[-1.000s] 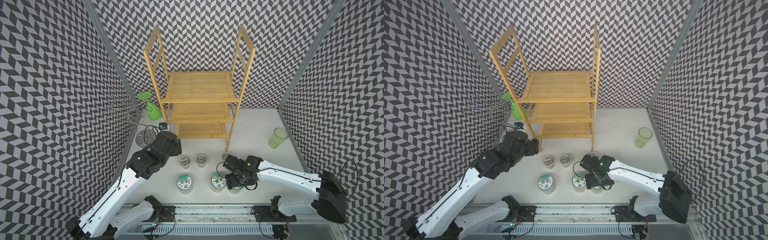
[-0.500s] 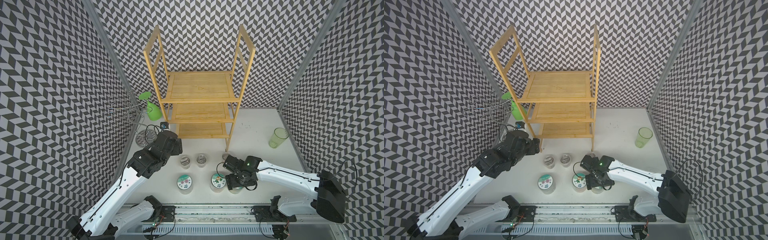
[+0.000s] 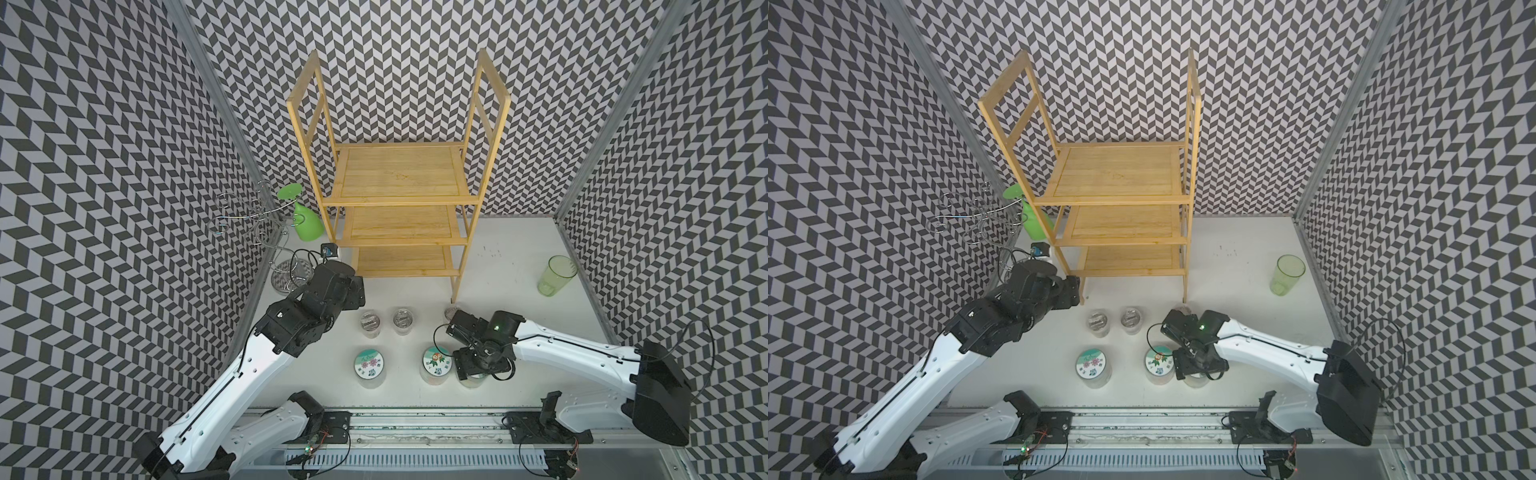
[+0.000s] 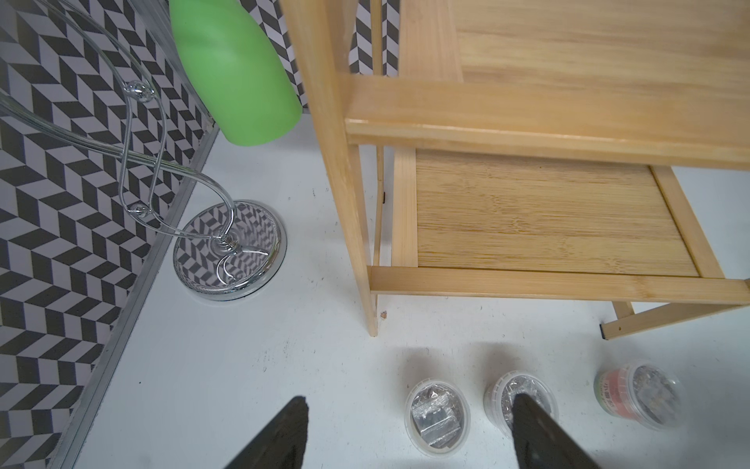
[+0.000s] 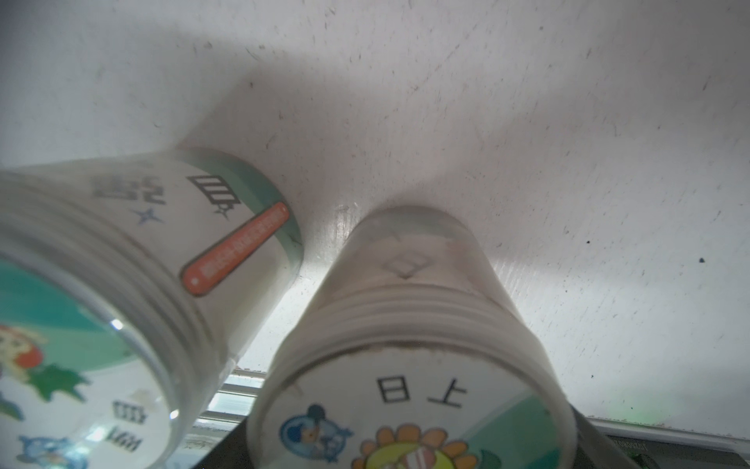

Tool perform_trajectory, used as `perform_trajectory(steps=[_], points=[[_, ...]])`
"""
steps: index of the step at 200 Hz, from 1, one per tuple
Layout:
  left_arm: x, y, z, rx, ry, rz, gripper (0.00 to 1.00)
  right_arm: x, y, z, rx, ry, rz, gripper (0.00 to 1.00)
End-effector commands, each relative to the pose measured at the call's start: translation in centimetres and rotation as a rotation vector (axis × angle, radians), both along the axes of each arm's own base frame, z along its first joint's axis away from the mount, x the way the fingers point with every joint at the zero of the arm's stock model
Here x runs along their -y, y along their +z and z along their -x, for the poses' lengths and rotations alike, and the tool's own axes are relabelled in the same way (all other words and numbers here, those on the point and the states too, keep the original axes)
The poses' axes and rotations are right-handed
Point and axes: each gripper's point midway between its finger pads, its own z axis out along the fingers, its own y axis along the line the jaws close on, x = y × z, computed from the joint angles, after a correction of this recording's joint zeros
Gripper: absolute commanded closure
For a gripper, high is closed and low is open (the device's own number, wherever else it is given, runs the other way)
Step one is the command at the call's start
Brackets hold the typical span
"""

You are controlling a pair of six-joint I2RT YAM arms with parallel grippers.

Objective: Place the seed container on the shelf
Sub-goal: Pick up the seed jar at the center of the board.

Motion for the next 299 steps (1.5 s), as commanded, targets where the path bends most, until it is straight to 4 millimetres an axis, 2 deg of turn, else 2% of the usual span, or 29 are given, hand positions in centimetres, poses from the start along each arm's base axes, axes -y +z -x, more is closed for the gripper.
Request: perform_trajectory(steps=[1,23,58,91,124,145,166,197,227,255,299], points=[[-0.1,0.6,0.0,0.03,-0.001,-0.003,0.2,-0.2,1.6,-0.3,0.012,-0.001,-0.018,0.22],[-0.1,0.8,-0.1,0.037,-0.003,-0.001,0.2,-0.3,3.0,-0.6,0.027,0.004,-0.016,0.23],[-0.1,1.2,-0.3,0.05,-0.003,-0.005,0.2,-0.7,7.1,-1.7,0.074,0.033,-0.014,0.24],[0.2,1.6,-0.8,0.056,-0.008,-0.012,0.2,-2.3,11.1,-2.2,0.134,0.058,-0.151,0.28],[0.1,2.1,-1.0,0.068,-0.005,-0.015,0.2,-3.5,12.5,-1.7,0.109,0.062,-0.228,0.29],[0.0,2.2,-1.0,0.074,0.0,-0.017,0.2,-3.7,13.7,-2.6,0.158,0.041,-0.241,0.3],[-0.2,2.4,-1.0,0.079,0.006,-0.017,0.2,-4.8,15.7,-3.7,0.21,0.02,-0.273,0.3],[-0.5,2.7,-1.0,0.087,0.021,-0.006,0.2,-7.4,19.4,-5.5,0.293,0.033,-0.334,0.3],[-1.1,3.4,-0.8,0.103,0.039,0.004,0.2,-9.7,22.7,-6.3,0.35,0.06,-0.402,0.3],[-2.0,3.8,-0.6,0.114,0.073,0.004,0.2,-10.7,26.1,-7.0,0.426,0.065,-0.465,0.3],[-2.8,3.6,-0.6,0.113,0.106,0.014,0.2,-11.2,32.2,-7.8,0.599,0.08,-0.543,0.31]])
